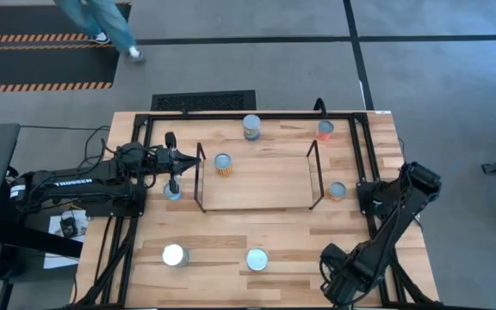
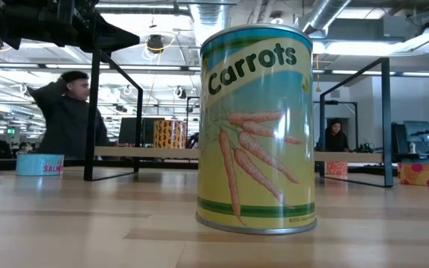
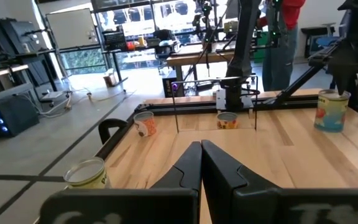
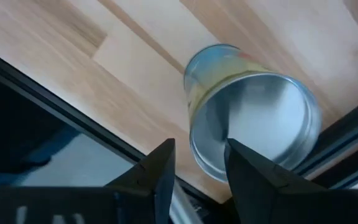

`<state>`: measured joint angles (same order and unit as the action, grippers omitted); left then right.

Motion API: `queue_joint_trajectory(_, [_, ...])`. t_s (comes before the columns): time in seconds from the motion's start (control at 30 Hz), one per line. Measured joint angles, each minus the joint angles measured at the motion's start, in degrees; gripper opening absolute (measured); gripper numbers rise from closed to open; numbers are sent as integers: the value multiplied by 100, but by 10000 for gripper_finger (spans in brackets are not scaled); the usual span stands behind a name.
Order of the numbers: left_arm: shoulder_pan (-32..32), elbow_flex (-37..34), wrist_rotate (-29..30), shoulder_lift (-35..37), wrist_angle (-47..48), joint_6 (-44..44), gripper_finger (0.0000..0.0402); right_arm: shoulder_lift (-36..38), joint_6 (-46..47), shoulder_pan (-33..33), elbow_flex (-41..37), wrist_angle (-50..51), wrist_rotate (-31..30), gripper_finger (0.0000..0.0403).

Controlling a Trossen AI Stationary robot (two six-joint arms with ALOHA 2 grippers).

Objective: Pick and place cans onto a shelf
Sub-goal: Put the tomatoes can on the shelf

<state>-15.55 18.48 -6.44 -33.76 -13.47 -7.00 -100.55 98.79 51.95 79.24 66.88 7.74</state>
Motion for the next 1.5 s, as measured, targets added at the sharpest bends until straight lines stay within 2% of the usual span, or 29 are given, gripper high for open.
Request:
queue_joint_trajectory(0.23, [0,0,0,0,1,1,0,-175,-460,0,24,35,133,117])
queue_joint_trajectory(0.47, [0,0,0,0,14,4,0,-164,-882,-81,13,34,143,23])
queue_joint_trajectory(0.53, [0,0,0,0,24,4,0,-162,-1052,-151,11,38,143,9])
queue_joint_trajectory(0.67, [0,0,0,0,28,6,0,-181,-1451,-366,69,117,185,16])
queue_joint_trajectory(0.8, [0,0,-2,0,31,32,0,-199,-2093,-661,380,191,58,5])
queue_joint_trajectory(1.17, [0,0,-2,0,30,70,0,-193,-3916,-1718,1762,539,52,5])
queue_joint_trajectory(1.5, [0,0,-2,0,32,76,0,-183,-5904,-3087,2876,869,-609,8])
